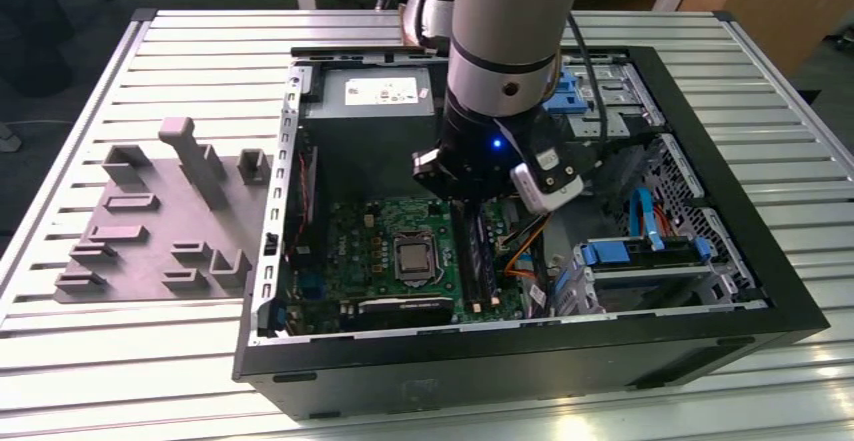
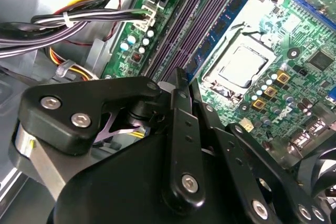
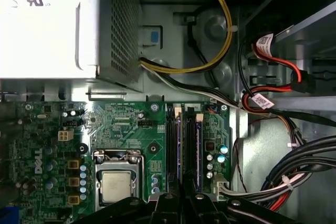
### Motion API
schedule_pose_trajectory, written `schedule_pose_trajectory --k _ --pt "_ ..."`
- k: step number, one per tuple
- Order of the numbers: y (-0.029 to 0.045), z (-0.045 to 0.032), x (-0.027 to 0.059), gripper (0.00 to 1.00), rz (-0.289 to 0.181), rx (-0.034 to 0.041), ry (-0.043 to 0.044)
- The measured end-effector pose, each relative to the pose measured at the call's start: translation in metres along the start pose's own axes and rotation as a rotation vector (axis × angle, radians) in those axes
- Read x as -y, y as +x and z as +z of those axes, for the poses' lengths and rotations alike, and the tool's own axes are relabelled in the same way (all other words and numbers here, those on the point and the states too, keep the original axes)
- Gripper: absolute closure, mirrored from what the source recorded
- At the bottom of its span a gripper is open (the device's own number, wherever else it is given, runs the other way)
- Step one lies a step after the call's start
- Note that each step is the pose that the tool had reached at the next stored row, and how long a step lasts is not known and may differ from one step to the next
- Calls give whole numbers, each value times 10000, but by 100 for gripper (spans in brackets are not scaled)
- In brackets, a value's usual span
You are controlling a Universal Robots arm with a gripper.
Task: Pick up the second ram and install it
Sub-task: 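Insert the second ram into the second slot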
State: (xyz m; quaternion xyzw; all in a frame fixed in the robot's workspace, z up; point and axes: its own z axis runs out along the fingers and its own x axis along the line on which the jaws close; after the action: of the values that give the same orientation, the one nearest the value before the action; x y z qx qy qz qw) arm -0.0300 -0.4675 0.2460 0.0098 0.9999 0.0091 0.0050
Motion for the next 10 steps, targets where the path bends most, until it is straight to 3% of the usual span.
schedule_pose_trajectory --k 10 --pt "-1 99 18 86 58 -1 3"
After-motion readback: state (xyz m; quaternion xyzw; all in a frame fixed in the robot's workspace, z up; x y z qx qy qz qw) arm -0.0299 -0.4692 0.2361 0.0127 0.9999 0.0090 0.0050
